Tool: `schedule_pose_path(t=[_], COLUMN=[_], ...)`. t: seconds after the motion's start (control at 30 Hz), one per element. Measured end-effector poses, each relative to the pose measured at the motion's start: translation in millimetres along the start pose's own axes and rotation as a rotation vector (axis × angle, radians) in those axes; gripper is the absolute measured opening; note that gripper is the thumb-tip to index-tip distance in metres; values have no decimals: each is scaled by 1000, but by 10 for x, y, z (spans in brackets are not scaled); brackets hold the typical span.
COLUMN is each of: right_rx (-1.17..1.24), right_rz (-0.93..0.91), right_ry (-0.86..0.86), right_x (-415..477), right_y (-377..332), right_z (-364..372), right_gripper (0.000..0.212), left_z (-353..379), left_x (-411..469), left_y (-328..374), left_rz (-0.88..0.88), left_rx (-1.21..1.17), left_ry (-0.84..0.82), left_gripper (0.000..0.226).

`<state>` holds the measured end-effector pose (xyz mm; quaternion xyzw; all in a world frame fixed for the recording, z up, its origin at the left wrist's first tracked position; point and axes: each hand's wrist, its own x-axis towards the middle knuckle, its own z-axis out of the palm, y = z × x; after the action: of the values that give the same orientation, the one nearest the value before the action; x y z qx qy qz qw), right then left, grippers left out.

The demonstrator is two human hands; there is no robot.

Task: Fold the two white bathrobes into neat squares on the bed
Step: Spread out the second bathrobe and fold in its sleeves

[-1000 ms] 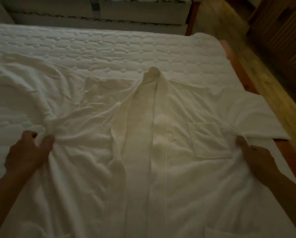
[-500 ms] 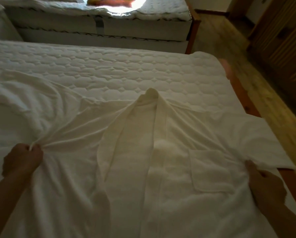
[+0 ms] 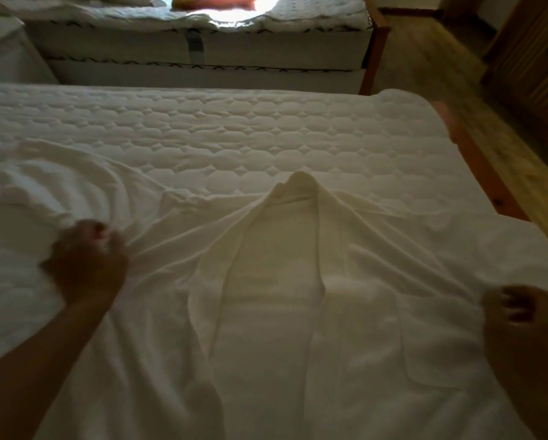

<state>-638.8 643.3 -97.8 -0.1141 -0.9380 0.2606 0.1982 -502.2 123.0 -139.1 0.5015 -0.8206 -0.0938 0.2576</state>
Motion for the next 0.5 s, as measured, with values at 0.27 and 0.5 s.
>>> schedule_pose_path(t=[0.27,0.5], right_rx=[40,-333], right_rz=[-576,-693], right_ry=[-292,-409], right_x=[155,883], right_y=[-2123,-2361], right_z=[1189,1908], right_gripper=[54,17], left_z=[215,718], left_x=[-301,360], left_y=[2405,2583], left_rz=[671,843], left_rx=[246,257], left_ry=[-506,-376], left_gripper=[70,18])
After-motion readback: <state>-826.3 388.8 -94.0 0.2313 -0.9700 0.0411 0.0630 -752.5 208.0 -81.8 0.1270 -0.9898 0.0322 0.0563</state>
